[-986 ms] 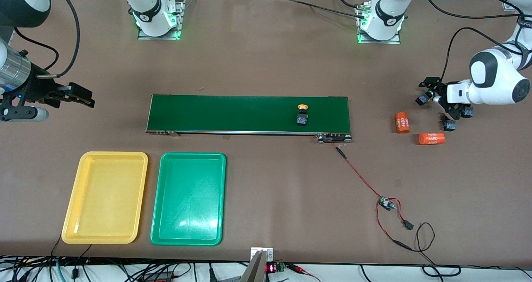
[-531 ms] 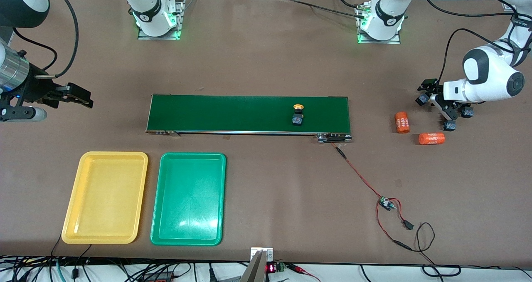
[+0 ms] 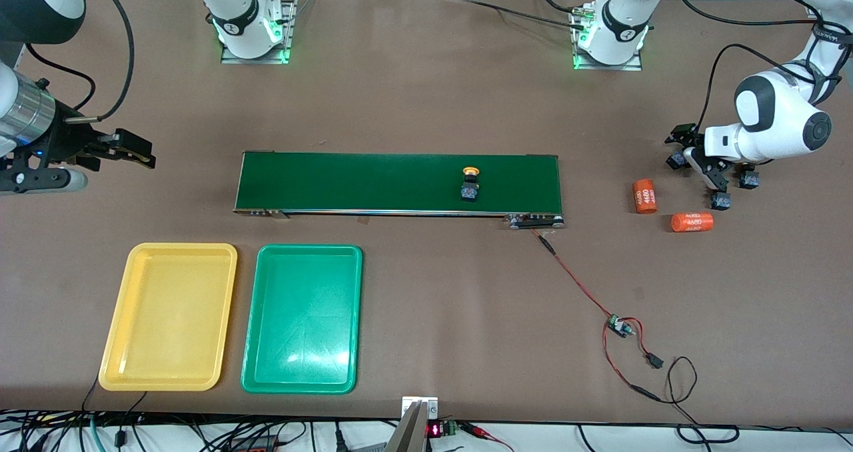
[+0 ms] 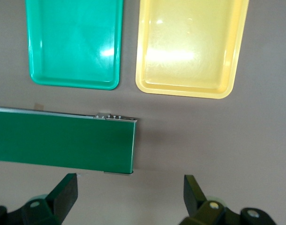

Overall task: Sort buttons by color to trays
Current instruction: 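Grasp a green-capped button with the left gripper while the right gripper rises, then place the green button on the belt while the right gripper reaches the belt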

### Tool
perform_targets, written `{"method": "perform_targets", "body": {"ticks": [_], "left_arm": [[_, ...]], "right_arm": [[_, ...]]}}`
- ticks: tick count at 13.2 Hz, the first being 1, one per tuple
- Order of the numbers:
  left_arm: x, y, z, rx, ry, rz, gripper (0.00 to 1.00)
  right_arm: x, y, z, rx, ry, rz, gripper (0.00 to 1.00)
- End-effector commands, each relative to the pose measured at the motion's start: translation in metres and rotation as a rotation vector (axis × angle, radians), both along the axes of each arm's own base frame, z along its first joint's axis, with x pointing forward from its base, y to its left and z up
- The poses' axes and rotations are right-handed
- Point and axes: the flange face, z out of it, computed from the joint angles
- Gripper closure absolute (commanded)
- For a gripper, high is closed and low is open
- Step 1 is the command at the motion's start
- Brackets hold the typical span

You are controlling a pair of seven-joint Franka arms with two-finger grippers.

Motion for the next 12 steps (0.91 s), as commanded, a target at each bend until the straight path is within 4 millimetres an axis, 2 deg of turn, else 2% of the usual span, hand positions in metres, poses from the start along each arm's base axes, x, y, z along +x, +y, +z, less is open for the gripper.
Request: {"method": "perform_targets", "body": {"ticks": [1,2,4,5,7,9,12], "left_arm": [[-0.004,0.001,0.006,0.012,-0.03,-0.062,0.5],[-0.003,0.0,0.007,0.014,-0.033,-0.064,0.64],[-0.002,0.001,0.009,0.017,-0.038,-0.064,0.93],[-0.001,0.002,0.011,0.022,-0.046,-0.063,1.0],[0.003,0.004,0.027,0.047,-0.065,-0.059,1.0],[0.011,0.003,0.05,0.077,-0.078,-0.042,1.0],[0.033,-0.017,0.078,0.122,-0.091,-0.012,1.0]], "right_arm": [[-0.004,-0.011,0.001,0.011,0.008,0.097,0.0],[-0.006,-0.012,-0.001,0.01,0.023,0.075,0.0],[-0.007,-0.007,-0.001,-0.002,0.033,-0.09,0.0],[-0.007,-0.003,-0.004,-0.006,0.037,-0.137,0.0],[-0.008,0.005,-0.013,-0.003,0.039,-0.124,0.0],[-0.02,0.01,-0.017,0.003,0.02,-0.107,0.0],[-0.047,0.021,-0.033,0.124,-0.028,-0.119,0.0]]}}
